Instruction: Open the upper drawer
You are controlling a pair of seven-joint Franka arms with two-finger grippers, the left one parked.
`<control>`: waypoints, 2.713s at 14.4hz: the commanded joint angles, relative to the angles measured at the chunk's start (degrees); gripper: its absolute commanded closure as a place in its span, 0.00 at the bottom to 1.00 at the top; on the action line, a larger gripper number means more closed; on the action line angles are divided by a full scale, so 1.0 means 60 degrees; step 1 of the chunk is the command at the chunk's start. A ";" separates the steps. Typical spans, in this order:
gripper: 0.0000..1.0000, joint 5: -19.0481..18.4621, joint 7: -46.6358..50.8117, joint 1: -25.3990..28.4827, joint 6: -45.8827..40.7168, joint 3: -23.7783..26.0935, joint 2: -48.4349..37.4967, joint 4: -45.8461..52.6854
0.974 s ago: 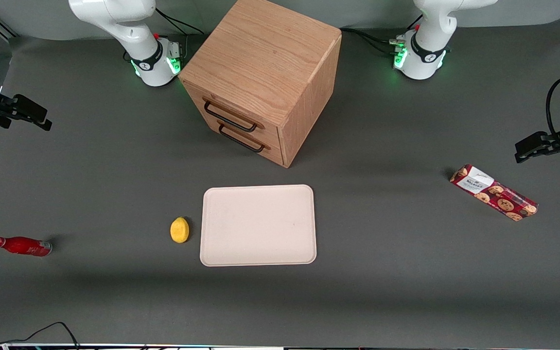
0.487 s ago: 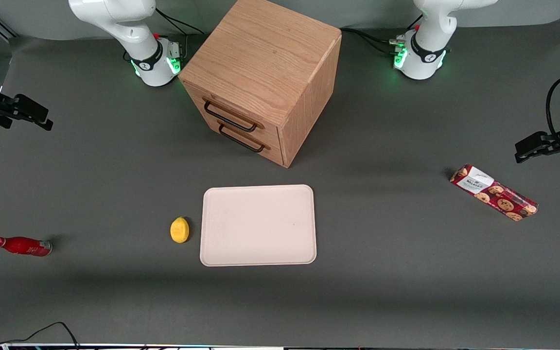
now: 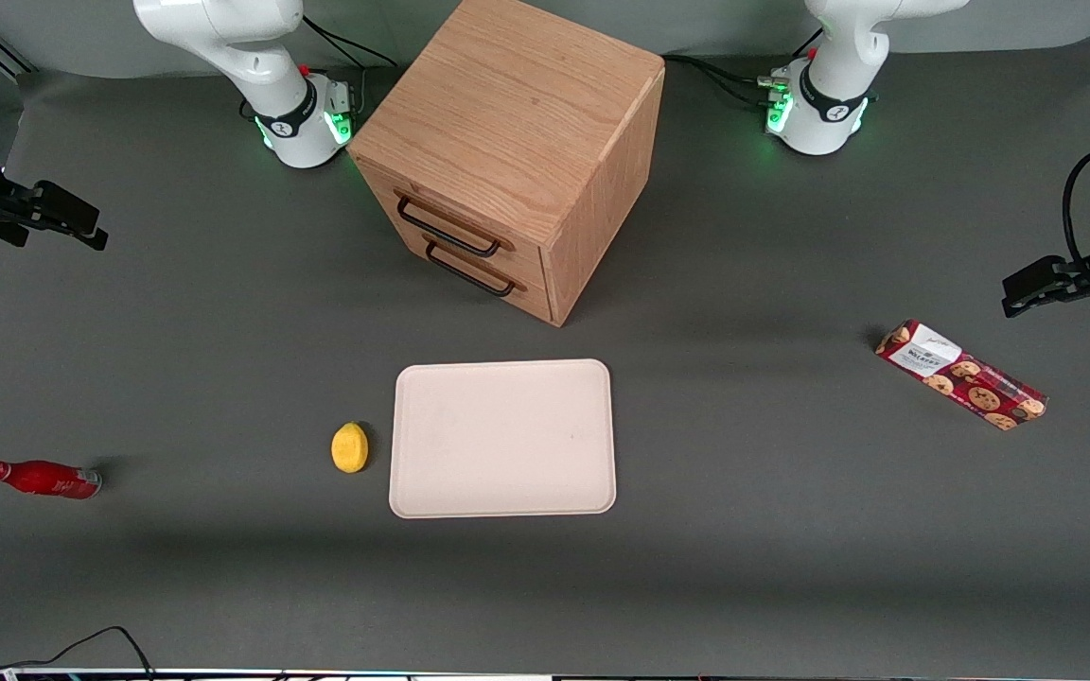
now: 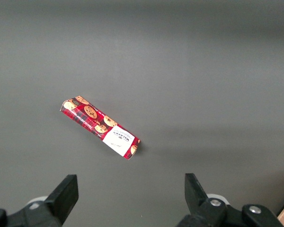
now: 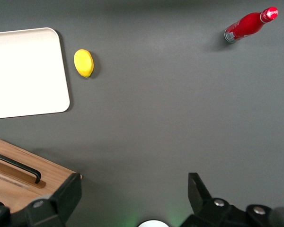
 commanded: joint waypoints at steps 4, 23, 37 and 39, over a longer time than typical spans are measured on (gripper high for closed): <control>0.00 0.0095 -0.0203 0.0291 -0.0820 0.0867 -0.0024 0.0266; 0.00 0.3376 -0.6151 0.0306 -0.0750 0.4036 0.2141 0.0340; 0.00 0.3391 -0.5288 0.0365 0.2515 0.4928 0.3096 -0.1840; 0.00 0.3391 -0.5126 0.0365 0.2840 0.4973 0.3096 -0.2076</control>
